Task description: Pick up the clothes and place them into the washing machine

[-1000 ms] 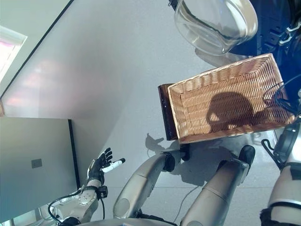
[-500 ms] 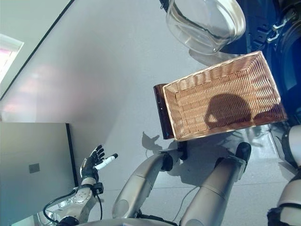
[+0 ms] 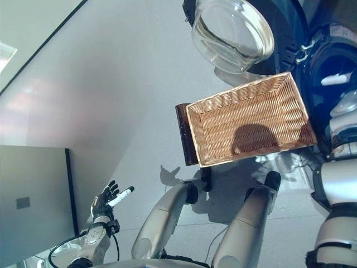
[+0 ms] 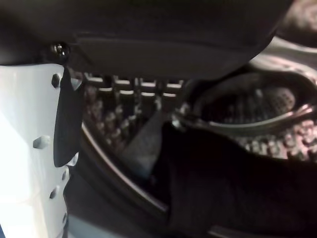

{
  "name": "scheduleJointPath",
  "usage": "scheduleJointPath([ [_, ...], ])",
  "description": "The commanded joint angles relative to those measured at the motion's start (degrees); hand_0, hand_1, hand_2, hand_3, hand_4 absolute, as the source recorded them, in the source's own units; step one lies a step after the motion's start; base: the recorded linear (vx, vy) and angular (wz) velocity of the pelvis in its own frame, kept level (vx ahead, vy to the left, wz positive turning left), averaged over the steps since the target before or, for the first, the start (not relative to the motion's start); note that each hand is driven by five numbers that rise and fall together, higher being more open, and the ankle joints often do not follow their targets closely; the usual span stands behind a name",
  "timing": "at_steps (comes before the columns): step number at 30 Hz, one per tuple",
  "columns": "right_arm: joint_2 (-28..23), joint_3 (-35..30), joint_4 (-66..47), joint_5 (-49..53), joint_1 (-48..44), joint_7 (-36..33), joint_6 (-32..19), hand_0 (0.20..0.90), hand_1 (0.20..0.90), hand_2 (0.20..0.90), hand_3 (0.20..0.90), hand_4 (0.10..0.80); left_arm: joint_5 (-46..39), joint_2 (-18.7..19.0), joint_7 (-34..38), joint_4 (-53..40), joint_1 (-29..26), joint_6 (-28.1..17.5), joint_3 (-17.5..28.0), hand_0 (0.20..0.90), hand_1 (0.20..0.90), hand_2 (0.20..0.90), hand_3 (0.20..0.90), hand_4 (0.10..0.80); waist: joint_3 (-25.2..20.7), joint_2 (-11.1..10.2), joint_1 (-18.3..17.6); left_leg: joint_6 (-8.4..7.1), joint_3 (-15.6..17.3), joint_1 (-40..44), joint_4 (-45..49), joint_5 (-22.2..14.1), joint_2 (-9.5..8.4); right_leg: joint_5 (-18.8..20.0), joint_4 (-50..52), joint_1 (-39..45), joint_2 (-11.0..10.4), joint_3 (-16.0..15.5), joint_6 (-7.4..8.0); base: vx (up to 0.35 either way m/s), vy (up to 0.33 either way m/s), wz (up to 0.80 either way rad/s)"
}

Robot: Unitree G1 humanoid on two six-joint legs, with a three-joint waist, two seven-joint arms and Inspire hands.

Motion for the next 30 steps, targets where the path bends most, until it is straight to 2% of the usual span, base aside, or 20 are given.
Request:
scheduleJointPath([
  [1, 4.7, -1.6, -5.3, 10.7, 0.1, -5.4, -11.3, 0.9, 0.9, 0.9, 0.9, 0.8, -1.8, 4.6, 1.8, 4.1, 1.5, -1.9, 4.5, 0.9, 0.9, 0.9, 0.9, 0.8, -3.8, -4.4, 2.5, -3.87, -1.6, 0.2, -0.8, -3.6, -1.15, -6.0, 1.0, 5.4, 3.2, -4.5, -9.51, 0.01, -0.048, 0.04],
  [3, 8.0, -4.9, -2.0, 15.5, 3.3, -4.5, -12.6, 0.9, 0.9, 0.9, 0.9, 0.8, -0.2, 4.8, 1.4, 4.1, 1.2, -1.1, 4.9, 0.9, 0.9, 0.9, 0.9, 0.8, -3.7, -4.8, 3.0, -3.69, -2.3, 0.4, 0.7, -4.3, -1.26, -7.1, 2.3, 6.4, 3.1, -5.2, -9.68, 0.027, -0.074, 0.05],
  [4, 11.4, -7.6, -0.6, 20.3, 6.3, -3.3, -14.5, 0.9, 0.9, 0.9, 0.9, 0.8, 1.0, 4.9, 1.1, 4.4, 0.8, -0.8, 5.7, 0.9, 0.9, 0.9, 0.9, 0.8, -3.5, -5.1, 3.6, -3.57, -2.9, 0.5, 2.3, -4.9, -1.42, -8.0, 3.5, 7.1, 3.0, -5.9, -9.8, 0.02, -0.063, 0.19],
  [5, 11.5, -7.8, -0.6, 20.4, 6.4, -3.3, -14.5, 0.9, 0.9, 0.9, 0.9, 0.8, 1.0, 5.0, 1.1, 4.4, 0.8, -0.8, 5.7, 0.9, 0.9, 0.9, 0.9, 0.8, -3.5, -5.2, 3.6, -3.58, -2.9, 0.5, 2.4, -5.0, -1.44, -8.0, 3.5, 7.2, 2.9, -6.0, -9.8, 0.015, -0.063, 0.26],
  [7, 16.6, -10.8, -0.8, 25.5, 11.6, -1.0, -16.6, 0.9, 0.9, 0.9, 0.9, 0.8, 1.9, 5.0, 1.3, 3.1, 0.8, -0.5, 6.6, 0.9, 0.9, 0.9, 0.9, 0.8, -3.2, -5.9, 4.1, -3.44, -3.5, 1.0, 3.6, -5.6, -1.45, -8.9, 4.5, 8.5, 2.9, -6.8, -9.94, 0.016, -0.055, 0.23],
  [9, 18.8, -11.7, -0.5, 28.0, 13.8, 0.6, -17.5, 0.9, 0.9, 0.9, 0.9, 0.8, 3.5, 5.3, 1.3, 3.7, 0.1, -0.1, 7.3, 0.9, 0.9, 0.9, 0.9, 0.8, -3.1, -6.6, 4.7, -3.34, -4.3, 1.3, 4.9, -6.2, -1.65, -9.6, 5.3, 9.2, 2.7, -7.6, -10.13, 0.011, -0.071, 0.18],
  [12, 25.0, -14.6, 0.8, 36.4, 19.0, 4.1, -19.4, 0.9, 0.9, 0.9, 0.9, 0.8, 6.1, 5.6, 1.3, 3.2, -0.4, 0.8, 8.7, 0.9, 0.9, 0.9, 0.9, 0.8, -3.5, -8.3, 6.2, -3.39, -5.9, 2.5, 4.8, -6.5, -1.35, -10.5, 5.0, 11.4, 2.6, -9.7, -10.17, 0.032, -0.091, 0.25],
  [16, 30.9, -15.7, 0.9, 42.0, 23.3, 6.7, -20.8, 0.9, 0.9, 0.9, 0.9, 0.8, 8.5, 5.9, 1.1, 3.7, -0.7, 1.8, 8.8, 0.9, 0.9, 0.9, 0.9, 0.8, -3.6, -10.8, 8.0, -3.43, -7.5, 4.8, 3.8, -6.5, -1.27, -10.8, 4.0, 14.7, 2.6, -12.2, -10.1, 0.054, -0.077, 0.23],
  [23, 36.7, -17.2, -3.3, 48.3, 30.3, 10.0, -23.0, 0.9, 0.9, 0.9, 0.9, 0.8, 11.4, 6.4, 1.5, 5.1, -1.8, 2.6, 8.1, 0.9, 0.9, 0.9, 0.9, 0.8, -3.8, -13.9, 9.6, -3.94, -10.2, 7.8, 1.2, -5.5, -1.6, -10.6, 0.9, 20.0, 2.4, -16.4, -9.78, 0.046, -0.057, 0.29],
  [26, 38.9, -18.7, -6.2, 51.2, 36.6, 12.4, -24.0, 0.9, 0.9, 0.9, 0.9, 0.8, 14.5, 6.5, 1.8, 6.5, -2.0, 2.9, 6.7, 0.9, 0.9, 0.9, 0.9, 0.8, -5.0, -16.5, 10.2, -4.33, -11.8, 11.2, -2.9, -4.3, -1.49, -9.5, -3.5, 24.6, 2.5, -19.2, -9.08, 0.115, -0.055, 0.34],
  [27, 38.9, -18.8, -6.3, 51.3, 36.8, 12.5, -24.0, 0.9, 0.9, 0.9, 0.9, 0.8, 14.5, 6.6, 1.9, 6.5, -1.9, 2.9, 6.6, 0.9, 0.9, 0.9, 0.9, 0.8, -5.0, -16.4, 10.2, -4.34, -12.0, 11.4, -3.1, -4.2, -1.5, -9.4, -3.8, 24.9, 2.5, -19.4, -9.08, 0.104, -0.017, 0.27],
  [28, 39.5, -18.7, -6.8, 50.3, 39.8, 13.3, -23.9, 0.9, 0.9, 0.9, 0.9, 0.8, 15.4, 6.5, 1.6, 8.1, -1.9, 3.3, 6.3, 0.9, 0.9, 0.9, 0.9, 0.8, -6.2, -17.7, 10.2, -4.53, -12.4, 12.9, -5.4, -3.5, -1.38, -8.4, -6.6, 26.8, 2.8, -20.3, -8.59, 0.07, -0.008, 0.27],
  [29, 39.6, -18.7, -6.9, 50.2, 39.9, 13.2, -23.8, 0.9, 0.9, 0.9, 0.9, 0.8, 15.4, 6.6, 1.6, 8.1, -1.9, 3.2, 6.2, 0.9, 0.9, 0.9, 0.9, 0.8, -6.2, -17.7, 10.1, -4.54, -12.5, 13.1, -5.7, -3.4, -1.36, -8.3, -6.9, 27.0, 2.9, -20.4, -8.58, 0.113, -0.011, 0.18],
  [30, 39.9, -19.2, -7.4, 50.3, 41.9, 13.7, -23.7, 0.9, 0.9, 0.9, 0.9, 0.8, 15.2, 6.4, 1.7, 9.2, -2.0, 3.4, 6.4, 0.9, 0.9, 0.9, 0.9, 0.8, -7.1, -18.6, 9.8, -4.69, -12.5, 14.2, -7.3, -3.0, -1.16, -7.5, -8.8, 28.1, 3.2, -20.8, -8.2, 0.108, -0.005, 0.07],
])
